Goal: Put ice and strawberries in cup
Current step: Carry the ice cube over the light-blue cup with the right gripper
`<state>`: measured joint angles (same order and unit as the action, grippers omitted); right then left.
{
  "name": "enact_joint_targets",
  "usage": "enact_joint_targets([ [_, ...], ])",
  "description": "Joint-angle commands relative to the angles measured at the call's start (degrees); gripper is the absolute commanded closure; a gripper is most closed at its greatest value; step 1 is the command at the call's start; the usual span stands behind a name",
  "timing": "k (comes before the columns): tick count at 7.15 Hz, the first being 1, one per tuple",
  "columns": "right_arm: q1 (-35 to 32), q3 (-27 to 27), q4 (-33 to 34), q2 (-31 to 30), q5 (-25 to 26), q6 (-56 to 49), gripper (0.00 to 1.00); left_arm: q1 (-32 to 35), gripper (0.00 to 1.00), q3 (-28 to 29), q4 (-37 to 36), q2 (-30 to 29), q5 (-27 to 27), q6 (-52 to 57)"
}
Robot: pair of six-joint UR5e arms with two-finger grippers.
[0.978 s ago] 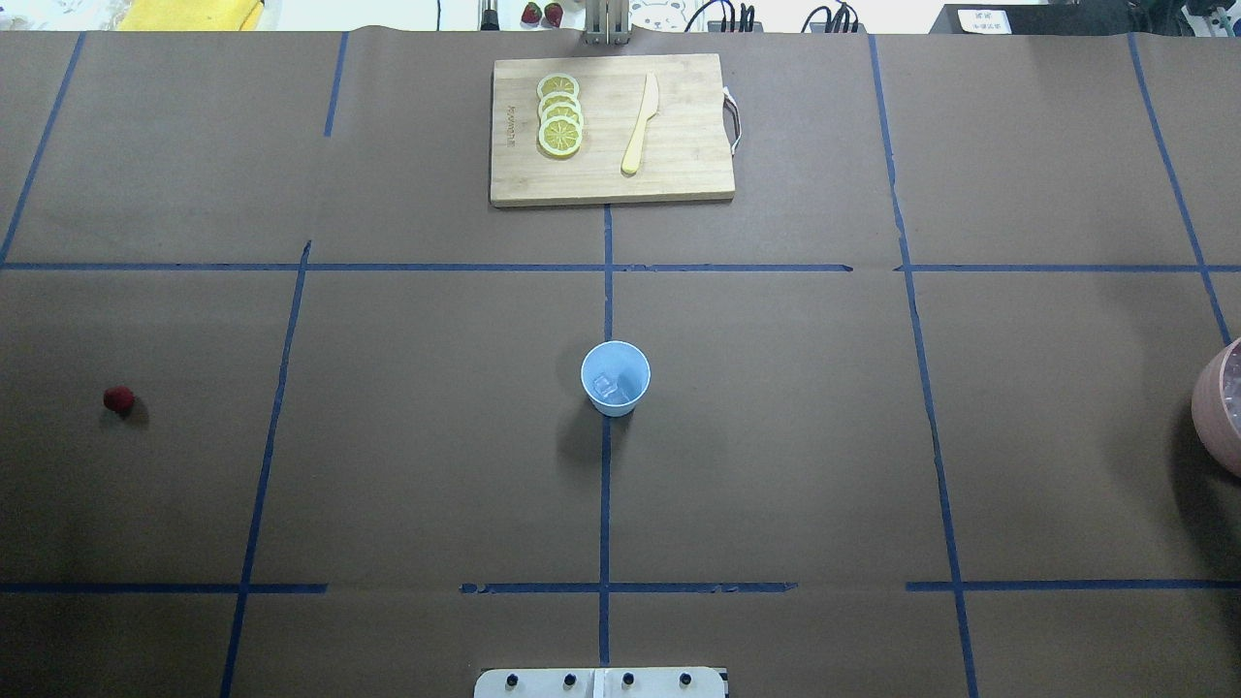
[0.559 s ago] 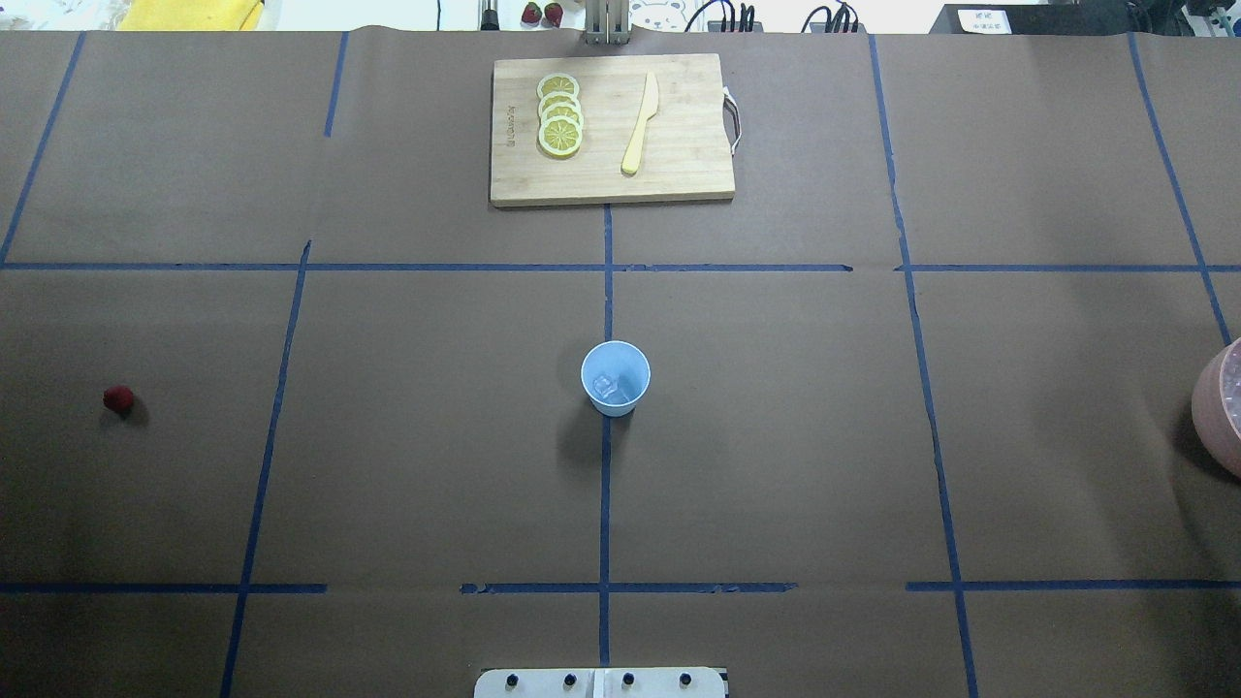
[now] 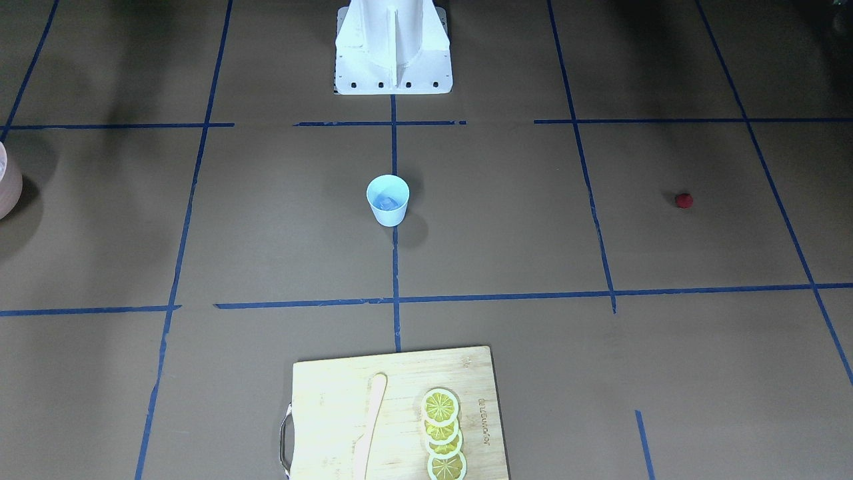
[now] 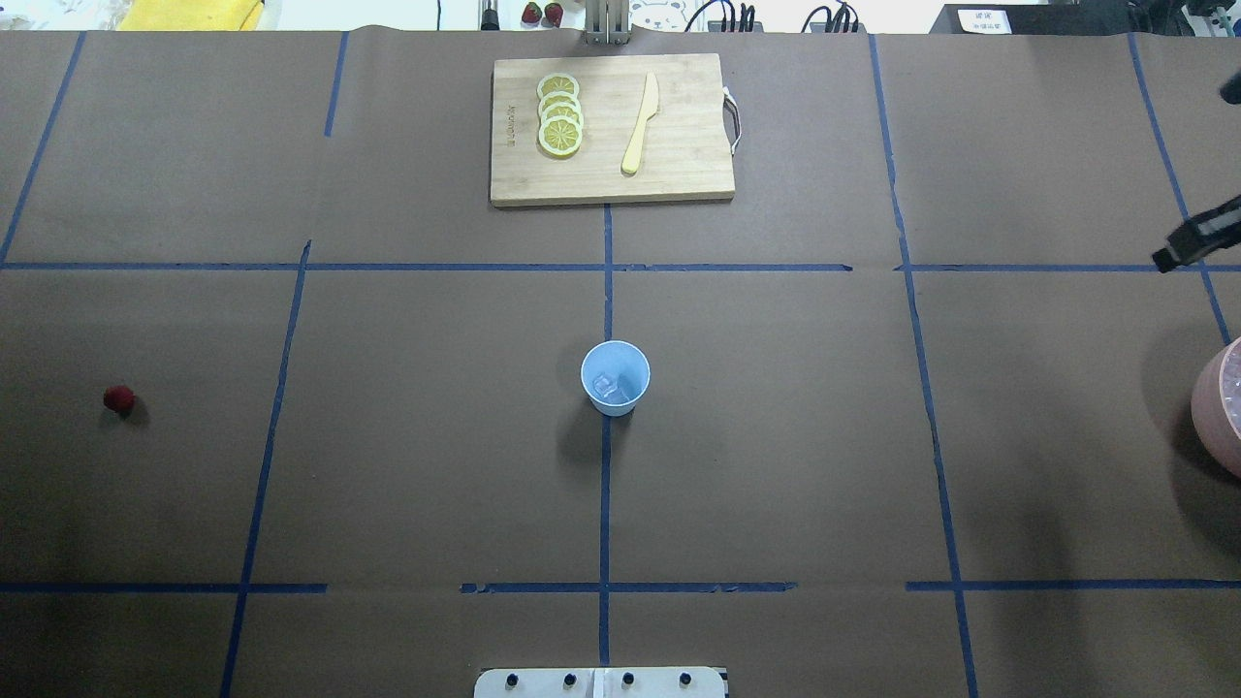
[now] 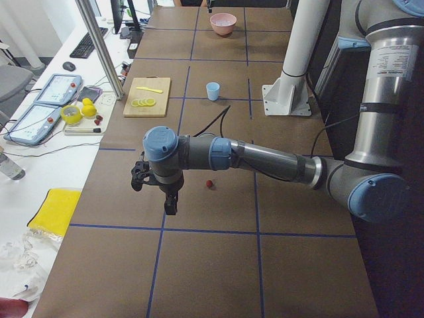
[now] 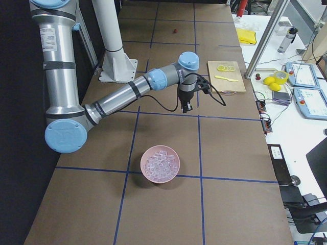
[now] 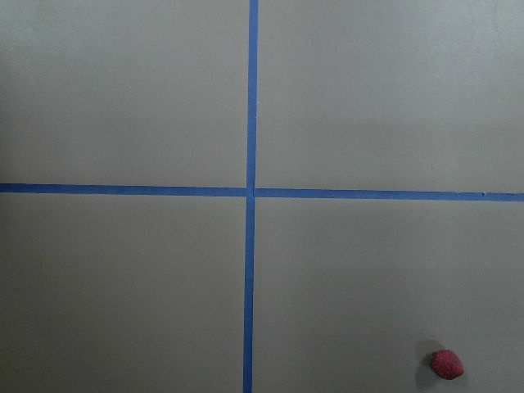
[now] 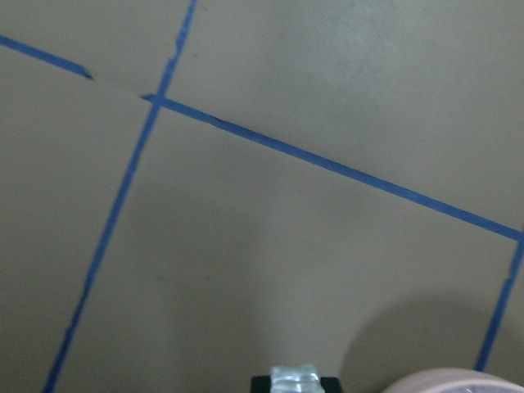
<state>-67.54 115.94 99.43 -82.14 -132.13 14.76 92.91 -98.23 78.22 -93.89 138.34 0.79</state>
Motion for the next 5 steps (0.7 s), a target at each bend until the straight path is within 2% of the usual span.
enact_joint_targets([
  [1,9.84,-4.3,0.59,13.52,0.55,18.64,1.0,-0.01,0.0,0.41,0.0,-0.06,0.0,-0.09],
  [2,13.54,-5.54,0.59,18.02,2.3,24.03,1.0,-0.19,0.0,0.41,0.09,-0.15,0.0,-0.7],
  [3,17.67,-6.08,0.59,21.46,7.45,28.0,1.0,-0.19,0.0,0.5,0.09,-0.24,0.0,-0.7],
  [5,25.4,-7.57,0.5,26.48,12.3,38.02,1.0,-0.19,0.0,0.5,0.0,-0.15,0.0,-0.7],
])
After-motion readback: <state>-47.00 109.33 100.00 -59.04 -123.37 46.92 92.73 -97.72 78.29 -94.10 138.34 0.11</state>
